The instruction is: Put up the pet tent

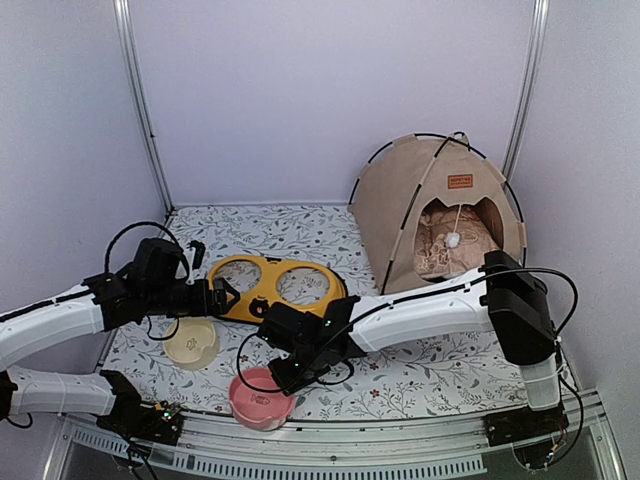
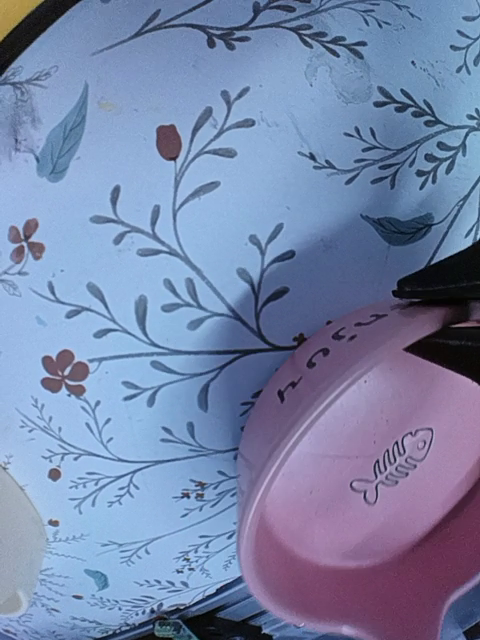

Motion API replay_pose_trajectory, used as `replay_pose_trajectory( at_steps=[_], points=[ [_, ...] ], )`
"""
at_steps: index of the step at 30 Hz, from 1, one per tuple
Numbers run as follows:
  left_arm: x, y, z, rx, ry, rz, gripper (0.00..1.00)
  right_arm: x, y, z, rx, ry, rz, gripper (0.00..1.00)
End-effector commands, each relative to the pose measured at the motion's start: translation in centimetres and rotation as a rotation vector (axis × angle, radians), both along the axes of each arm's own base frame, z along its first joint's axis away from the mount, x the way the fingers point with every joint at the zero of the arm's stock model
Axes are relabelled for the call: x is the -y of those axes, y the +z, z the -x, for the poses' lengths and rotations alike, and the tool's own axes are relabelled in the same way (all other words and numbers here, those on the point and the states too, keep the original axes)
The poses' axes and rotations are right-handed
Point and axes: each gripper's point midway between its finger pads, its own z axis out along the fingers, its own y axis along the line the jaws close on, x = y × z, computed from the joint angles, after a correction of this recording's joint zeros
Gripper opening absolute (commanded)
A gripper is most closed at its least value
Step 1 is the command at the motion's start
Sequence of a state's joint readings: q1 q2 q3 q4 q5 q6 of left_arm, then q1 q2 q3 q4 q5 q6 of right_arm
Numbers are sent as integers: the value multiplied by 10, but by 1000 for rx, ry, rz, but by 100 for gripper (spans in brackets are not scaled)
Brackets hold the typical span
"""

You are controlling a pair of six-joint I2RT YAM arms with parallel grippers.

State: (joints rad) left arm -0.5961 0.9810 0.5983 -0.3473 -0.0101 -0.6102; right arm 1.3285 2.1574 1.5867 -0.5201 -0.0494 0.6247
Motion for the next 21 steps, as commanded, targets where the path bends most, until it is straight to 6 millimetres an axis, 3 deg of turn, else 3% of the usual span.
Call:
replay_pose_trajectory(
  at_steps=[1,7,14,21],
  points=[
    [-1,2,-3,17,9,20,97,-5,2,-3,20,-4,6,0],
    [-1,3,-3,19,24,39,98,-5,26,-27,57,-40,-42,0],
    [-4,13,-7,46,42,39,98,6,69,-84,140,-119,-116,0],
    [-9,21,-8,67,52,39,98,34,100,-151,229,-217,-143,0]
  ],
)
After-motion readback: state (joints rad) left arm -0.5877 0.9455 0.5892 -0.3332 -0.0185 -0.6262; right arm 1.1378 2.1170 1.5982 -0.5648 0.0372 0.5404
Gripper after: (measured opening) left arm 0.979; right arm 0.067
